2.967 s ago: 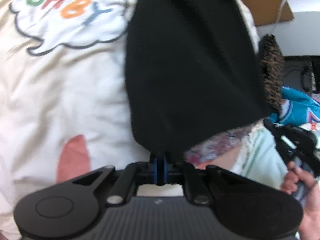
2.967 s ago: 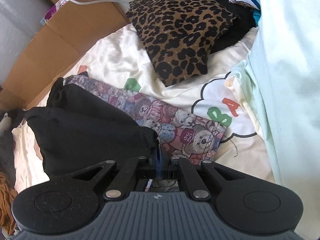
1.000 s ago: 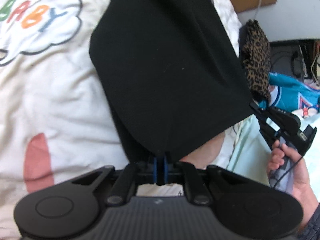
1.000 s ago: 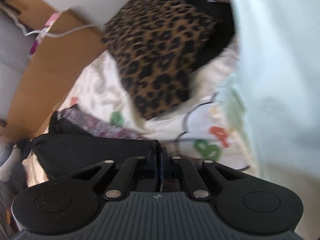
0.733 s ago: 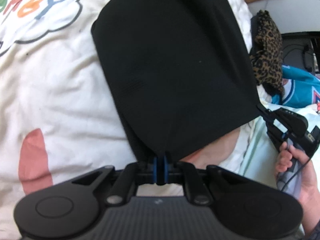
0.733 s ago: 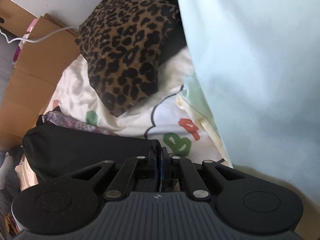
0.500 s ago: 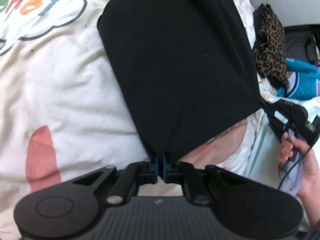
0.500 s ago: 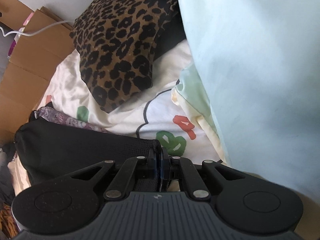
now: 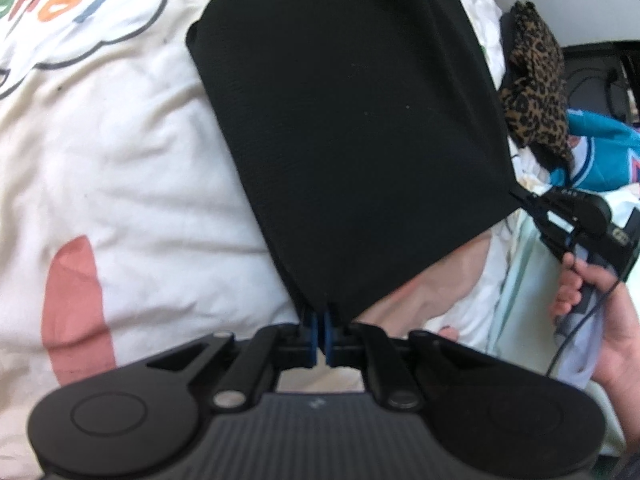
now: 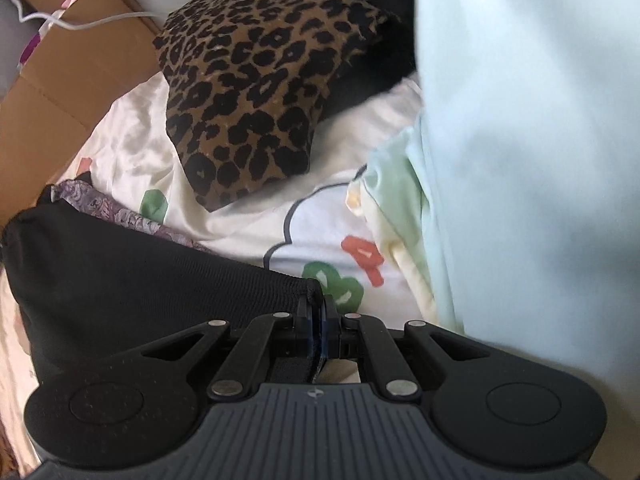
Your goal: Fold clothes
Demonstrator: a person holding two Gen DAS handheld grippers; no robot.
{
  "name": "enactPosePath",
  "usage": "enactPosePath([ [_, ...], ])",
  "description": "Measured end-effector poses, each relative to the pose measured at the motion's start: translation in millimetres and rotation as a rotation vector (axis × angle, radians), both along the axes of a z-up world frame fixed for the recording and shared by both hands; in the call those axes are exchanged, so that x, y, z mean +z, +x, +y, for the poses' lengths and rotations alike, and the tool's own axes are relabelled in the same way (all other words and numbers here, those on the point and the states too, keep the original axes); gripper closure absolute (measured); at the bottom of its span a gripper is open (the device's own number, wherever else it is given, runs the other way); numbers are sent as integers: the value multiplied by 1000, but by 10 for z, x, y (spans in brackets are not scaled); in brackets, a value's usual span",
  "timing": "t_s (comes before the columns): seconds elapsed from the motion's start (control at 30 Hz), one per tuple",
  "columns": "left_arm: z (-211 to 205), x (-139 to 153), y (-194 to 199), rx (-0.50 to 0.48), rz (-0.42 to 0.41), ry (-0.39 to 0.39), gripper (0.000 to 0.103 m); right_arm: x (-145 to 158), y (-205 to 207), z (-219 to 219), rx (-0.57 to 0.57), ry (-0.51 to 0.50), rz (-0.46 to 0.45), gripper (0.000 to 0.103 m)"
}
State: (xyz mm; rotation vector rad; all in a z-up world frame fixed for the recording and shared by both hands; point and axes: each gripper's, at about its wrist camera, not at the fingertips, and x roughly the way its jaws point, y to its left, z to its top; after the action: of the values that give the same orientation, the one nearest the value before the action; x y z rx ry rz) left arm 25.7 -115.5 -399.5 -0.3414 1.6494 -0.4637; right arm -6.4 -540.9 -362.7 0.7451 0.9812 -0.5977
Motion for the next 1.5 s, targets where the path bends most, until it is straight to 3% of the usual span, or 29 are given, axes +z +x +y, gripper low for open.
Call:
enactPosePath([
  [0.07, -8, -63, 5, -5, 16, 20, 99, -51, 9, 1, 3, 21, 11, 101],
  [0.13, -21, -137, 15, -15, 49, 40, 90, -107, 2, 3, 5, 41, 23, 100],
  [0.17, -39, -155, 28, -33, 66, 53, 83, -111, -3, 8, -6, 35, 33, 94],
  [0.2, -59, -152, 43, -56, 73, 69, 81, -112, -7, 12, -18, 29, 43, 80],
  [0.23, -70, -115, 60, -74, 60, 82, 74, -95, -13, 15, -40, 31, 53, 75],
  [0.27, -69, -59, 78, -80, 44, 94, 60, -61, -21, 23, -58, 36, 49, 65],
  [0.33, -55, 41, 115, -78, 31, 123, 46, 53, -8, 66, -68, 39, 27, 58],
  [0.4, -34, 159, 157, -69, 29, 140, 46, 173, 44, 123, -66, 32, 36, 52],
  [0.5, -15, 377, 205, -73, 12, 165, 46, 370, 108, 223, -60, 61, 33, 52],
  [0.73, -9, 1013, 335, -103, -69, 185, 42, 863, 135, 361, -38, 235, -32, 52],
  [0.9, -74, 1468, 578, -130, -138, 189, 41, 1363, 159, 411, 11, 228, -55, 52],
  [1.07, -183, 1965, 873, -219, -206, 228, 39, 1768, 102, 350, 37, 229, -81, 52],
  [1.2, -322, 2328, 1109, -291, -283, 279, 37, 1977, 49, 233, 46, 217, -45, 52],
  [1.3, -456, 2544, 1266, -328, -335, 261, 35, 2082, 0, 164, 0, 221, -33, 52],
  [1.5, -663, 2773, 1586, -306, -392, 209, 35, 2166, 71, 114, -14, 285, -69, 52],
])
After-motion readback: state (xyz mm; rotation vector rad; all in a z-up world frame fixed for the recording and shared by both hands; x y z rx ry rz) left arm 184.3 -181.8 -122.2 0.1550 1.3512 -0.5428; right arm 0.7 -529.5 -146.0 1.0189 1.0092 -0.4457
